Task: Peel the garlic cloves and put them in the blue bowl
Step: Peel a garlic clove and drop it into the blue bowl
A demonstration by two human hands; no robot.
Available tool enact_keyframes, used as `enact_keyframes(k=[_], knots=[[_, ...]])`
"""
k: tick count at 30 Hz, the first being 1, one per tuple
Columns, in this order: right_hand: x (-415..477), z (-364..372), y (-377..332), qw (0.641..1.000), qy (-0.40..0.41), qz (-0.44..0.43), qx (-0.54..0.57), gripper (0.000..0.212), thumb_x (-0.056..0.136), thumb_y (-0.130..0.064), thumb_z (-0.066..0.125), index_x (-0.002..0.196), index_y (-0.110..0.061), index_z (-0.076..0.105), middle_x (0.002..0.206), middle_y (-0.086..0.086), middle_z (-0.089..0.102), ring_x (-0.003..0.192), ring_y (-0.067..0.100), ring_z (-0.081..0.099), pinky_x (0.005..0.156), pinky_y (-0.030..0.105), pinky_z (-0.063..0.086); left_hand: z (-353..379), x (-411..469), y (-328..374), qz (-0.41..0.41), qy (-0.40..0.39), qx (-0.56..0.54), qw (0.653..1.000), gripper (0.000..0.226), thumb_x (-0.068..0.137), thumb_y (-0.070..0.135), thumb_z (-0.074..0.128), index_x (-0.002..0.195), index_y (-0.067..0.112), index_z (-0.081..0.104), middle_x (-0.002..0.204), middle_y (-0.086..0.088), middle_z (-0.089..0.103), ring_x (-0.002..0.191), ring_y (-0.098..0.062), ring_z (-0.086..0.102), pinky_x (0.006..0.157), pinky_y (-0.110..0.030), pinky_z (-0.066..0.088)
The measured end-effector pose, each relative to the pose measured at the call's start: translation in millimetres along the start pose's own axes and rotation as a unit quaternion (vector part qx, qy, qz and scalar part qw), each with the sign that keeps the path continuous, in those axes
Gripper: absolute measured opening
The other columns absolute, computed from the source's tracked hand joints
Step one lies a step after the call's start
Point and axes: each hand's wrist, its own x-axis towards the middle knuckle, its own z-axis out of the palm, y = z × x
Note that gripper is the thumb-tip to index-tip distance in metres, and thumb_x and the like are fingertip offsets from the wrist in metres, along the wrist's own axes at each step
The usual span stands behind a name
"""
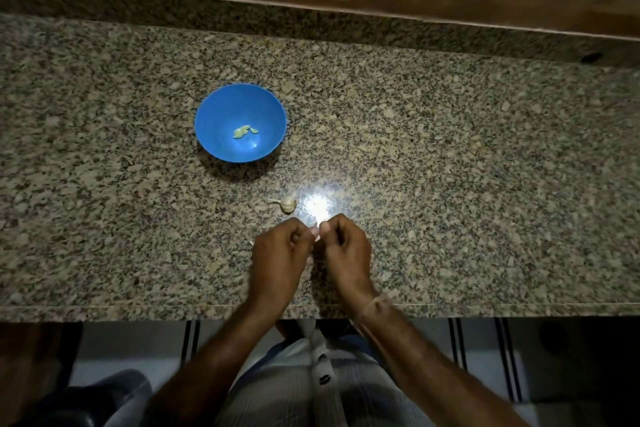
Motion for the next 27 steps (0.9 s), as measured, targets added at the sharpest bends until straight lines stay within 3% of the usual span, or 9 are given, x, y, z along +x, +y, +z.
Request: enact_keyframes(k=[2,4,5,8,12,18,22,25,27], knots=[[6.2,-2.7,-2.4,0.996,0.009,-0.07,-0.056,0.029,0.101,-0.01,0.063,0.073,-0.012,0.054,0.061,-0.006,0.053,0.057,0.007,0.045,0.053,0.03,0.039,3.8,6.7,4.7,-0.129,-0.04,-0.144,0.98,0.028,0.098,0.029,0.072,0.078,0.01,0.071,0.063,0.0,0.071,0.054,-0.013,0.063,0.049,-0.023,0.048],[14.1,-4.1,-1.1,0.998,-0.012,-0.051,-0.038,0.029,0.101,-0.013,0.063,0.073,-0.015,0.055,0.061,-0.004,0.056,0.058,0.009,0.05,0.055,0.031,0.044,2.8,10.8,7.2,-0.297,-0.085,-0.323,0.894,0.02,0.097,0.021,0.072,0.088,0.003,0.072,0.069,-0.007,0.071,0.054,-0.011,0.064,0.048,-0.021,0.052],[16.4,-2.7,-2.7,0.999,-0.033,-0.013,-0.004,0.029,0.102,-0.017,0.062,0.074,-0.016,0.056,0.062,-0.002,0.058,0.059,0.011,0.054,0.058,0.032,0.047,2.5,11.3,7.1,-0.317,-0.093,-0.342,0.88,0.017,0.096,0.019,0.072,0.092,0.002,0.071,0.072,-0.009,0.072,0.056,-0.011,0.066,0.05,-0.02,0.054],[17.4,0.6,-3.8,0.995,-0.054,0.048,0.072,0.031,0.105,-0.021,0.062,0.075,-0.015,0.056,0.063,-0.004,0.055,0.059,0.008,0.052,0.058,0.028,0.046,4.3,8.2,4.6,-0.216,-0.066,-0.204,0.953,0.018,0.098,0.02,0.071,0.096,0.003,0.072,0.083,-0.015,0.078,0.064,-0.016,0.069,0.063,-0.027,0.058],[21.1,-0.5,-7.4,0.995,-0.061,0.028,0.068,0.03,0.105,-0.018,0.063,0.078,-0.006,0.058,0.062,-0.007,0.053,0.056,0.0,0.049,0.056,0.016,0.042,3.5,10.5,3.1,-0.202,-0.068,-0.258,0.942,0.009,0.098,0.011,0.07,0.104,0.005,0.071,0.096,-0.017,0.079,0.083,-0.018,0.075,0.072,-0.024,0.061],[27.7,-0.4,0.1,0.993,-0.061,0.044,0.092,0.032,0.103,-0.029,0.065,0.079,-0.01,0.059,0.075,0.023,0.063,0.069,0.022,0.058,0.065,0.047,0.054,4.2,13.6,2.5,-0.189,-0.059,-0.256,0.946,0.013,0.096,0.002,0.069,0.109,0.003,0.071,0.097,-0.016,0.08,0.083,-0.016,0.076,0.07,-0.022,0.06],[31.4,0.5,6.5,0.991,-0.037,0.09,0.096,0.035,0.096,-0.046,0.068,0.073,-0.02,0.061,0.068,0.007,0.063,0.066,0.02,0.056,0.067,0.04,0.05,3.8,15.6,-4.1,-0.09,-0.021,-0.152,0.984,0.011,0.094,0.004,0.074,0.101,0.012,0.077,0.088,-0.008,0.08,0.081,-0.019,0.076,0.069,-0.028,0.061],[32.9,-8.7,8.7,0.999,-0.019,0.023,0.019,0.033,0.1,-0.027,0.071,0.072,-0.017,0.058,0.06,-0.011,0.057,0.058,-0.003,0.052,0.061,0.023,0.045,1.0,15.1,-4.3,-0.092,0.0,-0.164,0.982,0.012,0.094,0.005,0.073,0.101,0.014,0.078,0.09,-0.006,0.08,0.084,-0.018,0.076,0.073,-0.03,0.062],[33.3,-13.2,13.4,0.997,-0.029,-0.036,-0.055,0.026,0.099,-0.019,0.072,0.075,-0.015,0.061,0.064,-0.011,0.058,0.06,-0.002,0.054,0.058,0.021,0.043,0.2,15.2,-5.1,-0.081,0.01,-0.143,0.986,0.014,0.094,0.004,0.073,0.103,0.013,0.079,0.091,-0.004,0.081,0.085,-0.017,0.076,0.073,-0.028,0.061]])
